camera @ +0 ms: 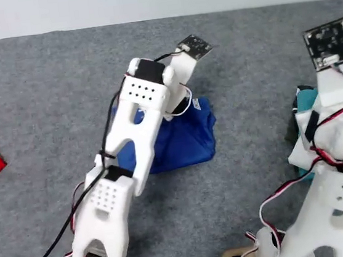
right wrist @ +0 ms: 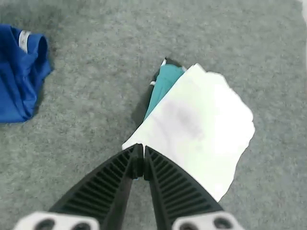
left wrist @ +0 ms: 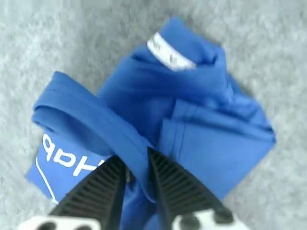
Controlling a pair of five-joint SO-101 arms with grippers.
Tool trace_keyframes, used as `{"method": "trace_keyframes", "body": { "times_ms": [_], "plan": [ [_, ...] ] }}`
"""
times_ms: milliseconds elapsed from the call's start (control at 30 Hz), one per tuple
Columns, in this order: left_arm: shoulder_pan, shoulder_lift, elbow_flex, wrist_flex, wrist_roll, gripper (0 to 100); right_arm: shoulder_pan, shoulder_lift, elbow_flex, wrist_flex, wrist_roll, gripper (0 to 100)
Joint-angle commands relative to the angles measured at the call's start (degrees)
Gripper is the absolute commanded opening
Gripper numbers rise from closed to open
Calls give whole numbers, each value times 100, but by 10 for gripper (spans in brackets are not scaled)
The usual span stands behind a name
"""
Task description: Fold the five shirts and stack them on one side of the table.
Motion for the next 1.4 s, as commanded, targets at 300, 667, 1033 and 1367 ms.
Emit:
{"method": "trace_keyframes", "body": {
  "times_ms": [300,667,1033,1367],
  "plan": [
    [554,721,-1165,149,229,6,84,-356,316,136,62,9],
    [589,448,-1323,167,510,224,84,-356,316,136,62,9],
    [-264,-264,-1279,176,325,122,101,-391,316,145,62,9],
    [-1002,-255,75,176,-466,6,84,-356,316,145,62,9]
  ]
}}
